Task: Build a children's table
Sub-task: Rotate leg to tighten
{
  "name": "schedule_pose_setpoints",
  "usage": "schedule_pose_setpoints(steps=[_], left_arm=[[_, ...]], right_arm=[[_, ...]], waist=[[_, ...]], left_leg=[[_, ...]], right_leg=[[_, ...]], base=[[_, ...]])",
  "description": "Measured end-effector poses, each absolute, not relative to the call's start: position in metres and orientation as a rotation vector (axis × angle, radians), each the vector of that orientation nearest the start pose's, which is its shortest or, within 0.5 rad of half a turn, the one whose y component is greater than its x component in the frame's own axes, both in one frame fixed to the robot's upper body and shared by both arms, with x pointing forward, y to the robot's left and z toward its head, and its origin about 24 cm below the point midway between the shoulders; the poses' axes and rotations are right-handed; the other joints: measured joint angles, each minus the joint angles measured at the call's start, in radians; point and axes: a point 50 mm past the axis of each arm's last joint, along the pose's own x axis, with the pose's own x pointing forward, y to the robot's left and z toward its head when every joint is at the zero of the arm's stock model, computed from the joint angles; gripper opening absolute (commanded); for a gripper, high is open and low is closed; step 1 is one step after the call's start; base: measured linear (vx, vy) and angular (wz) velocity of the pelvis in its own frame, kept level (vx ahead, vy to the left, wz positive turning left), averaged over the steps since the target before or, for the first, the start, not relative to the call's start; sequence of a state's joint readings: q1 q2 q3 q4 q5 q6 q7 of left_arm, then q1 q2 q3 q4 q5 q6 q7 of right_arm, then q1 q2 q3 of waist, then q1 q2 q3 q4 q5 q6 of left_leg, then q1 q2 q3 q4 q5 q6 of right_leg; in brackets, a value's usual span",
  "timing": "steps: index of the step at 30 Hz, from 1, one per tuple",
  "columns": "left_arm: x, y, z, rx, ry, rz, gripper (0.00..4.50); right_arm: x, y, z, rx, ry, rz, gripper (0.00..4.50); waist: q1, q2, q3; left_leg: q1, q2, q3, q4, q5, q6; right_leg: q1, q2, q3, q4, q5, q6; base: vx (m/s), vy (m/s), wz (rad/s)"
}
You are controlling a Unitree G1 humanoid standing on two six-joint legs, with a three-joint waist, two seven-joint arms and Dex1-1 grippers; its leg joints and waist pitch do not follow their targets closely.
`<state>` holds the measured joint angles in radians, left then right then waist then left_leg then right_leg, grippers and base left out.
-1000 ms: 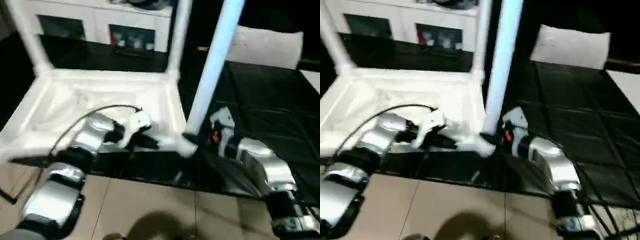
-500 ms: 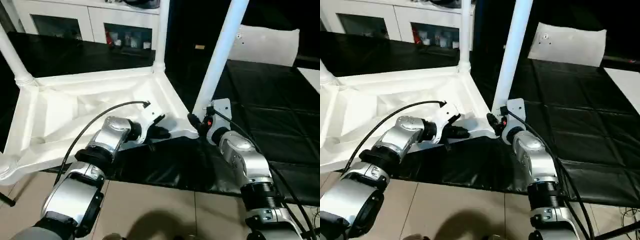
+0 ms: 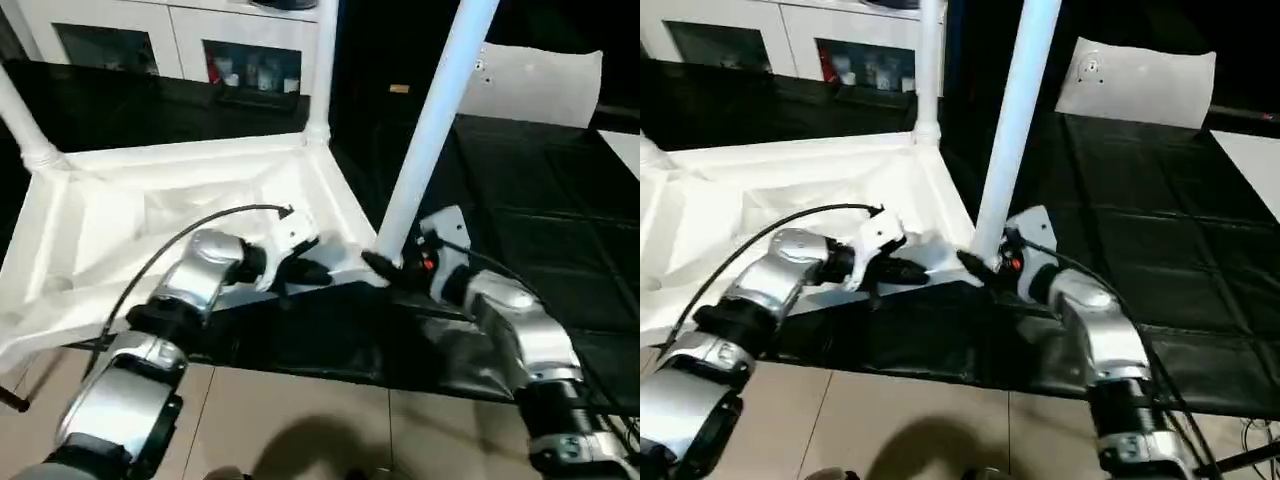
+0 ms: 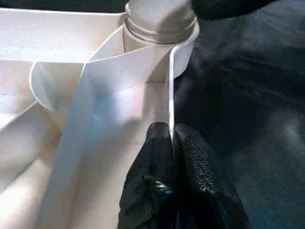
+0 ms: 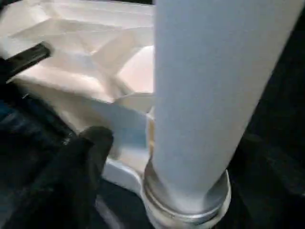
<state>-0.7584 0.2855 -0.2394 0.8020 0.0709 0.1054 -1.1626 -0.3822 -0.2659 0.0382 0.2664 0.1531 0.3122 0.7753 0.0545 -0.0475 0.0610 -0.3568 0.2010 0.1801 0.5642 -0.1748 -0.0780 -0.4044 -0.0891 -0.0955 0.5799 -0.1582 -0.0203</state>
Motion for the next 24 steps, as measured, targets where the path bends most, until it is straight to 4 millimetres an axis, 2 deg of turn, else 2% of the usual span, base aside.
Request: schedule_pose_setpoints(steps=[5, 8, 9, 12, 18, 24], left_arm=[[0.336, 0.131, 0.066, 0.417, 0.475, -1.392, 0.00], [0.329, 0.138, 0.067, 0.433, 0.492, -1.499, 0.00], [0.327, 0.139, 0.067, 0.440, 0.497, -1.532, 0.00], [0.324, 0.140, 0.068, 0.455, 0.513, -1.593, 0.00], [0.320, 0.144, 0.070, 0.498, 0.534, -1.675, 0.00], [0.318, 0.144, 0.070, 0.517, 0.534, -1.701, 0.00]], right_arm=[[0.298, -0.153, 0.065, -0.073, 0.255, 0.974, 4.01], [0.290, -0.154, 0.069, -0.077, 0.260, 1.116, 4.01], [0.288, -0.155, 0.071, -0.080, 0.261, 1.151, 4.01], [0.285, -0.157, 0.070, -0.088, 0.281, 1.216, 3.73], [0.278, -0.163, 0.069, -0.133, 0.333, 1.337, 3.17], [0.274, -0.160, 0.066, -0.141, 0.354, 1.406, 2.64]], waist=[[0.006, 0.000, 0.000], [0.019, 0.000, 0.000], [0.029, 0.000, 0.000], [0.043, -0.001, 0.000], [0.050, -0.001, 0.001], [0.056, -0.002, 0.001]], left_leg=[[0.000, 0.000, 0.000, 0.001, 0.000, 0.000], [-0.001, 0.000, 0.000, 0.001, 0.000, 0.000], [-0.001, 0.000, 0.000, 0.001, 0.000, 0.000], [-0.001, 0.001, 0.001, 0.003, 0.000, 0.000], [-0.001, 0.001, 0.001, 0.005, 0.000, 0.000], [0.000, 0.002, 0.001, 0.006, 0.000, 0.000]], right_leg=[[0.000, 0.000, 0.000, 0.000, 0.000, 0.000], [0.000, 0.000, 0.000, 0.000, 0.000, 0.000], [0.001, 0.000, 0.000, 0.000, 0.000, 0.000], [0.001, -0.001, 0.000, 0.001, 0.000, -0.001], [0.001, -0.001, 0.000, 0.004, 0.000, 0.000], [0.001, -0.001, 0.000, 0.005, 0.000, 0.000]], base=[[0.000, 0.000, 0.00], [0.000, 0.000, 0.00], [0.000, 0.000, 0.00], [0.000, 0.000, 0.00], [0.000, 0.000, 0.00], [0.000, 0.000, 0.00]])
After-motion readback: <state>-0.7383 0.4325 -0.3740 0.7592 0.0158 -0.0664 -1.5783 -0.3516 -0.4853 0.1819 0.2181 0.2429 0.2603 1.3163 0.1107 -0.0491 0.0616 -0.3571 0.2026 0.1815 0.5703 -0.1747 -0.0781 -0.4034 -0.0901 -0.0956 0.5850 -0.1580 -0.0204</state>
